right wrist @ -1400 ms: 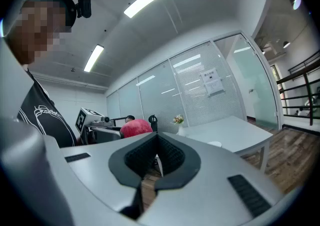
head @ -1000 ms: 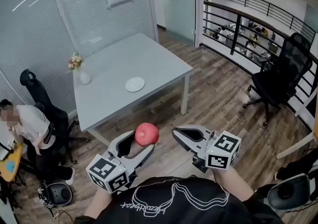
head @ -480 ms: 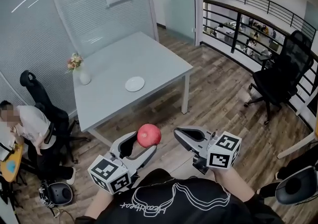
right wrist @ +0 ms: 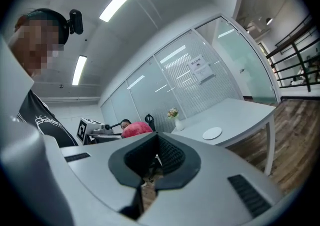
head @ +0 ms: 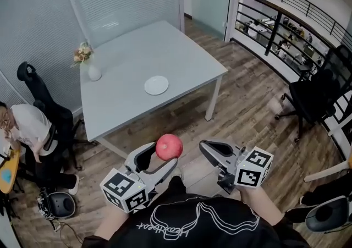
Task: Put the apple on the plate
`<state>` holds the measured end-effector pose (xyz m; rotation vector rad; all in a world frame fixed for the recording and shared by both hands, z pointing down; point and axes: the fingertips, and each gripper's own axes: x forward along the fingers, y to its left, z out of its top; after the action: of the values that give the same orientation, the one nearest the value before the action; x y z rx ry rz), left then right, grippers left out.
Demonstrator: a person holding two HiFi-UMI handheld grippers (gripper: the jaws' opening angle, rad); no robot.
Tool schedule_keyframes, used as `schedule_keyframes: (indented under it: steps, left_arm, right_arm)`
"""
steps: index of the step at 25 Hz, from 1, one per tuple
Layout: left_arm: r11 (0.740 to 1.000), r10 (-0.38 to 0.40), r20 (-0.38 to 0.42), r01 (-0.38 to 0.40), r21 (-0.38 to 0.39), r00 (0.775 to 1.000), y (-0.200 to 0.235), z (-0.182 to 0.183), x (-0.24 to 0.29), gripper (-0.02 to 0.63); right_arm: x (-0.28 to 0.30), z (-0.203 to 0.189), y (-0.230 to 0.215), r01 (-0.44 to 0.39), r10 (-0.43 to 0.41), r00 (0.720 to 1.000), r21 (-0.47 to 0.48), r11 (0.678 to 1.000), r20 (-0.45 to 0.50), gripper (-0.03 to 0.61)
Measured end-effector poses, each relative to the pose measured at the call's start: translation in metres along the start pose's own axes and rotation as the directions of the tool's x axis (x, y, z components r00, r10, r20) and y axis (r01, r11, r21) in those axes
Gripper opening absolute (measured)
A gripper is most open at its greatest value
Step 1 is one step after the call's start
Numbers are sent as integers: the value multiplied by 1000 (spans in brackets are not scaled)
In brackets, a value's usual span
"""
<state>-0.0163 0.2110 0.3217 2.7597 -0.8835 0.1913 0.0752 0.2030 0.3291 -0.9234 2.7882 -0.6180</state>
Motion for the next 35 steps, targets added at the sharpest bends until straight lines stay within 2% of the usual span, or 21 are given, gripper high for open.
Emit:
schedule_keyframes:
  steps: [8,12,17,20,25,30,35]
  left_arm:
    - [997,10,-70,-15,-78,998,122,-10,39,295]
    - [995,3,-102,-13,-97,995,182,-8,71,295]
    - [993,-8,-124,-7,-122,992,239,-5,101,295]
    - [994,-15,-139,0,-106,990,269,-4,114,295]
    - [998,-10,-148,0,-67,989,309,-5,135,295]
    - [997,21,-147,-32,-73,989,332,-1,153,295]
    - [992,75,-143,-89,-90,987,362,3,167,295]
  right_arm:
    - [98,-8,-82,50,-45,998,146,988,-39,9]
    - [142,-1,-123,76,-65,995,169,983,-73,9]
    - [178,5,-175,152,-134,986,218,964,-96,9]
    - [196,7,-195,178,-153,982,256,950,-112,9]
    - [212,12,-218,216,-188,973,237,947,-138,9]
    - [220,13,-239,219,-190,974,290,931,-126,9]
    - [238,12,-264,206,-163,974,307,929,-160,9]
